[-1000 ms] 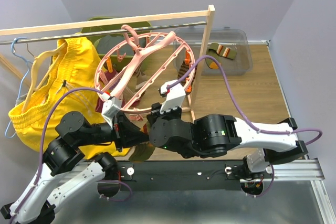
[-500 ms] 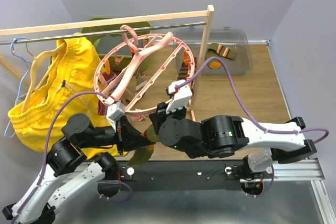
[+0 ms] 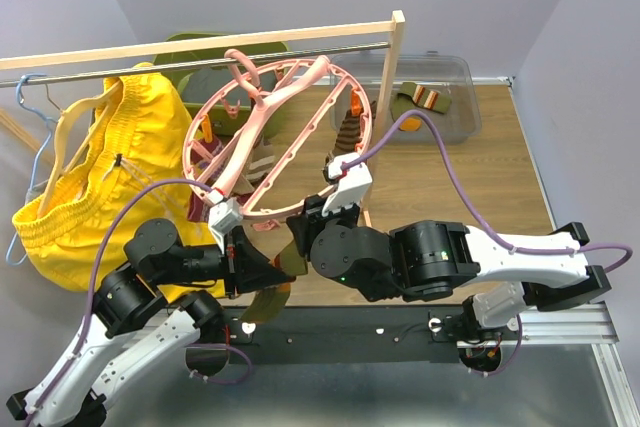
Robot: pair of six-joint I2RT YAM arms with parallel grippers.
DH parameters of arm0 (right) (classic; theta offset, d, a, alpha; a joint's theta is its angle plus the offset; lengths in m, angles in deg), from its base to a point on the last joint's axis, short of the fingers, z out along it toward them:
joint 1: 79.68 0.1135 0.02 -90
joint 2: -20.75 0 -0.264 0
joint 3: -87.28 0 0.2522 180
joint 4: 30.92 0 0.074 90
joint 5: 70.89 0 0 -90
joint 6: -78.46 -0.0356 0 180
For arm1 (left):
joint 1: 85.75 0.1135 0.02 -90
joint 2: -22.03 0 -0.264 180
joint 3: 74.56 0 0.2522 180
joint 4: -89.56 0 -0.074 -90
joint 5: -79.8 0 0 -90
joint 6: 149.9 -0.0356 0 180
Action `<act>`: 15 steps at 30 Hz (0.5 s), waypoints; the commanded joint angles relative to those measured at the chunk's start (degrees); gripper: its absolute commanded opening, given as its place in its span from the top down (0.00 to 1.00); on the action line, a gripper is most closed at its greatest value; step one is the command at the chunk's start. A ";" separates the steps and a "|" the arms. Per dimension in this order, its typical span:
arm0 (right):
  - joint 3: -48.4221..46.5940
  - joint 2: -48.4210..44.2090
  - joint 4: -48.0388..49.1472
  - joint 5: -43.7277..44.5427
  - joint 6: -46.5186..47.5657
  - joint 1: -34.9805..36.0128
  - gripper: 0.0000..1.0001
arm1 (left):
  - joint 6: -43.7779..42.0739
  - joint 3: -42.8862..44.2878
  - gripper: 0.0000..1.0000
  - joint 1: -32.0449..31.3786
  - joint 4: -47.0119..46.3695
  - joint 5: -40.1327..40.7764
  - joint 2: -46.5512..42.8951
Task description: Remove the socks clipped to the hanger
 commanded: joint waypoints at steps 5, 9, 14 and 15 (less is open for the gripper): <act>5.74 -4.38 2.01 -6.12 0.12 0.36 0.27 | 3.89 2.24 1.00 -0.11 -7.77 -4.70 -1.00; 10.58 -8.24 5.26 -12.00 -0.15 0.36 0.18 | 3.98 1.62 1.00 -0.11 -7.78 -5.58 -1.26; 15.41 -12.46 10.88 -18.86 0.47 0.36 0.06 | 3.63 1.18 1.00 -0.11 -8.21 -6.63 -1.44; 16.55 -14.38 11.93 -21.40 0.99 0.36 0.06 | 3.63 1.18 1.00 -0.11 -8.57 -7.07 -1.44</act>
